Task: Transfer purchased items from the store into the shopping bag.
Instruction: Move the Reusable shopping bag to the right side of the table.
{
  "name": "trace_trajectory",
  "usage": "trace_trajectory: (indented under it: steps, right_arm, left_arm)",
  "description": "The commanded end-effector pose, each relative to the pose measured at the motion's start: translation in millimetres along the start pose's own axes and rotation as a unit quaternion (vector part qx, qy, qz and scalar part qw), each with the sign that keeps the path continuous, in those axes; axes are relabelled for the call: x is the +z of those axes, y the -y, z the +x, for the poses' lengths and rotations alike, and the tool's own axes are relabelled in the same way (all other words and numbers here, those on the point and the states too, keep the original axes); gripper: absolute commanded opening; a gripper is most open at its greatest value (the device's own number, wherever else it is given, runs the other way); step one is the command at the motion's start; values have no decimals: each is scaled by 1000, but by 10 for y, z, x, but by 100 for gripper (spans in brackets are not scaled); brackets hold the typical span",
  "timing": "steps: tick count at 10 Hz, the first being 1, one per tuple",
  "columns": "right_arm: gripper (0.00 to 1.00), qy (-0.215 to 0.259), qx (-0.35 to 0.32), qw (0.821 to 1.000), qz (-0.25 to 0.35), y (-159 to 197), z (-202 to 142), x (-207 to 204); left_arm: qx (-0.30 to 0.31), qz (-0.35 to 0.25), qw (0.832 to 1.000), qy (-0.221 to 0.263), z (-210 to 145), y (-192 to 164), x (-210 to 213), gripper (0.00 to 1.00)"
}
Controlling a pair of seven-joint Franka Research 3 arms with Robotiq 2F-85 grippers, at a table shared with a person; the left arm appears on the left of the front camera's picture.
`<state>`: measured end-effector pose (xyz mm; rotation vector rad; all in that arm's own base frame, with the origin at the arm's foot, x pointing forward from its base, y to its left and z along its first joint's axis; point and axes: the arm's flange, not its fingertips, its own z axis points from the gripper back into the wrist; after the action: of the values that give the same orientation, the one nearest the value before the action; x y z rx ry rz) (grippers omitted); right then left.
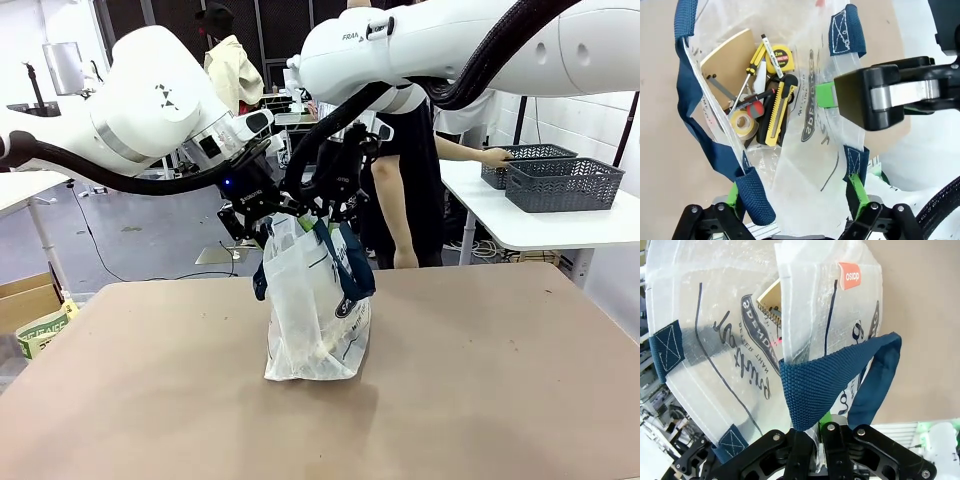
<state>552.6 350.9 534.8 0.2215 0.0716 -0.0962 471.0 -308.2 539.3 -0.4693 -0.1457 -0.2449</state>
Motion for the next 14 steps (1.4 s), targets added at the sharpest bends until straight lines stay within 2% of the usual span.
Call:
trace_trajectory:
  steps: [1,9,12,14]
  right_arm:
    - [0,-13,7,1000,14,-21,48,-6]
    - [0,-13,7,1000,13,-33,26,-34]
    - [0,-14,9,1000,14,-36,17,-36]
    - [0,-14,9,1000,15,-38,18,-33]
  left_arm:
    - [-13,-18,1000,13,-70,-65,4,100]
    - [-25,-37,998,40,-76,-66,88,100]
    - [-32,-54,997,35,-24,-77,14,100]
    - [-34,-44,998,20,14,-47,-71,100]
